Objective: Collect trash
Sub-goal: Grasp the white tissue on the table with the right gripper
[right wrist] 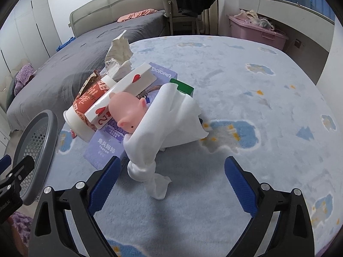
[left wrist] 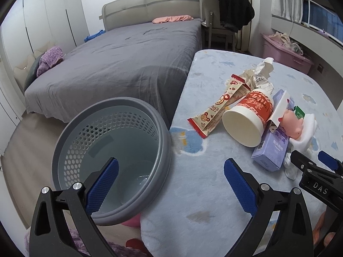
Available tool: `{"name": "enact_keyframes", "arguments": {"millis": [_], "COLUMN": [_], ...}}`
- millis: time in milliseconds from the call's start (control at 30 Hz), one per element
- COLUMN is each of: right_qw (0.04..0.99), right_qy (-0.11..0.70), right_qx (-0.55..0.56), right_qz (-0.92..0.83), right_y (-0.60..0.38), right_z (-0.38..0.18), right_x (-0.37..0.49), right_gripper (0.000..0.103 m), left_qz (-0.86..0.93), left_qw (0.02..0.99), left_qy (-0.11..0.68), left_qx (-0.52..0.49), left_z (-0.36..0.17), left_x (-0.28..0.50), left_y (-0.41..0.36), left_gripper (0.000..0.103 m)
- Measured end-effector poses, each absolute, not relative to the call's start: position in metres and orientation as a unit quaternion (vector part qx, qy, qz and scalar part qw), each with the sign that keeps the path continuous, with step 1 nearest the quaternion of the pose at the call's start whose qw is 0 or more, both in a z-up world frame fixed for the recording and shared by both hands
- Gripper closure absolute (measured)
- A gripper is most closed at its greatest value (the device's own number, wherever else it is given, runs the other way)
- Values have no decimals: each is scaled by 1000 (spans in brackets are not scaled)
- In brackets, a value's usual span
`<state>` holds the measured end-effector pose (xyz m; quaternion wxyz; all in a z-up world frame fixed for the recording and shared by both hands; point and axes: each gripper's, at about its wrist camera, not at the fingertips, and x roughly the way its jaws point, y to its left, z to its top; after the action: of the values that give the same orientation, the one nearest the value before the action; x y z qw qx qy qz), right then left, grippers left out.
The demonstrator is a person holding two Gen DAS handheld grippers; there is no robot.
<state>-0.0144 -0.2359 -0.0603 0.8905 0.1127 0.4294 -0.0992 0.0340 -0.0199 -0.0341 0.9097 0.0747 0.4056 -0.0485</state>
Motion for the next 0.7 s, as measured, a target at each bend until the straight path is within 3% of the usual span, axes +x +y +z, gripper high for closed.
{"name": "enact_keyframes", "arguments": {"millis": [100, 200, 333, 633, 700], "right_qw": [893, 889, 890, 896, 898], "right_qy": [425, 435, 431, 415, 408], "right_qx": [109, 108, 115, 156, 163], "right_qz": [-100, -96, -89, -23, -16], "right_y": [-236, -236, -235, -223, -222], "right_z": [-62, -67, -69, -65, -62], "right_x": [-10, -4, -2, -3, -7], "right_gripper": [12, 27, 30, 74, 78], "left_qz": [-50, -49, -47, -51, -55], "left_qw": [910, 909, 909, 909, 909], "left_qy": [405, 407, 408, 407, 406], "left_qx": [73, 71, 73, 73, 72], "left_z": [-36, -38, -39, -40, -39], "left_x": [35, 36, 36, 35, 33], "left_y": [-21, -21, -21, -22, -23], "left_gripper": [6, 6, 6, 6, 6]}}
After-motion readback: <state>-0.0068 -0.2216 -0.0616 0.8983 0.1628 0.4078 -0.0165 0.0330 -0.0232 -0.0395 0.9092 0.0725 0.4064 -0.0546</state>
